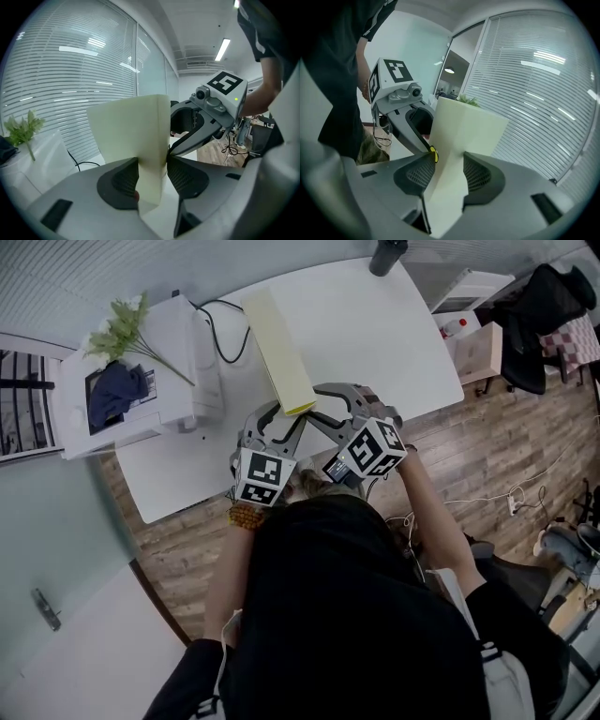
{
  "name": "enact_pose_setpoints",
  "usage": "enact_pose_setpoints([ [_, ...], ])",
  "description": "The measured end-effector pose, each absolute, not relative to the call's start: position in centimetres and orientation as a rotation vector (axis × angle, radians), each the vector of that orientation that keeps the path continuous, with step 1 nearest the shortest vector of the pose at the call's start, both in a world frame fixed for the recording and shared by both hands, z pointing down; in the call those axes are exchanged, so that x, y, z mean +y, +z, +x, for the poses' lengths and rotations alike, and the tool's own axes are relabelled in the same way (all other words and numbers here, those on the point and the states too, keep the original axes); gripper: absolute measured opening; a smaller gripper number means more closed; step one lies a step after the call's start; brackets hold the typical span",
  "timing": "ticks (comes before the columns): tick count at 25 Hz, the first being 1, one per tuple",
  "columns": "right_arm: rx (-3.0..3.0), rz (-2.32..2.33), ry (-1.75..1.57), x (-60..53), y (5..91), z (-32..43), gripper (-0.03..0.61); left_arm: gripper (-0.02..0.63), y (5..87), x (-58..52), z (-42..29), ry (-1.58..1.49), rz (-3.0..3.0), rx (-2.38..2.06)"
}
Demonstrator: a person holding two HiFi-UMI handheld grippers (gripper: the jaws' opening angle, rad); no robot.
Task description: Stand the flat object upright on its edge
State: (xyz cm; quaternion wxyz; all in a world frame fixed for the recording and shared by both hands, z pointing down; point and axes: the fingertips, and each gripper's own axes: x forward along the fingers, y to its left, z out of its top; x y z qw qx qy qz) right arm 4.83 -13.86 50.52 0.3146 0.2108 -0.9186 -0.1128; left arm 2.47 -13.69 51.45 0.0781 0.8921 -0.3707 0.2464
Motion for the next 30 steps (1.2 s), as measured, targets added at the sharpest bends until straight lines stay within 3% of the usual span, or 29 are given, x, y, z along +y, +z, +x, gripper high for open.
enact_pose_setpoints([
  [14, -2.421, 0.826, -0.16, -14.5, 46.1, 1.9, 0.15, 0.178, 46.8, -14.3, -0.7, 0.71, 2.794, -1.188],
  [30, -2.599, 0.724, -0.239, -19.3, 43.9, 6.3, 0.144, 0.181, 44.8, -19.0, 4.3, 0.838, 2.786, -1.36],
])
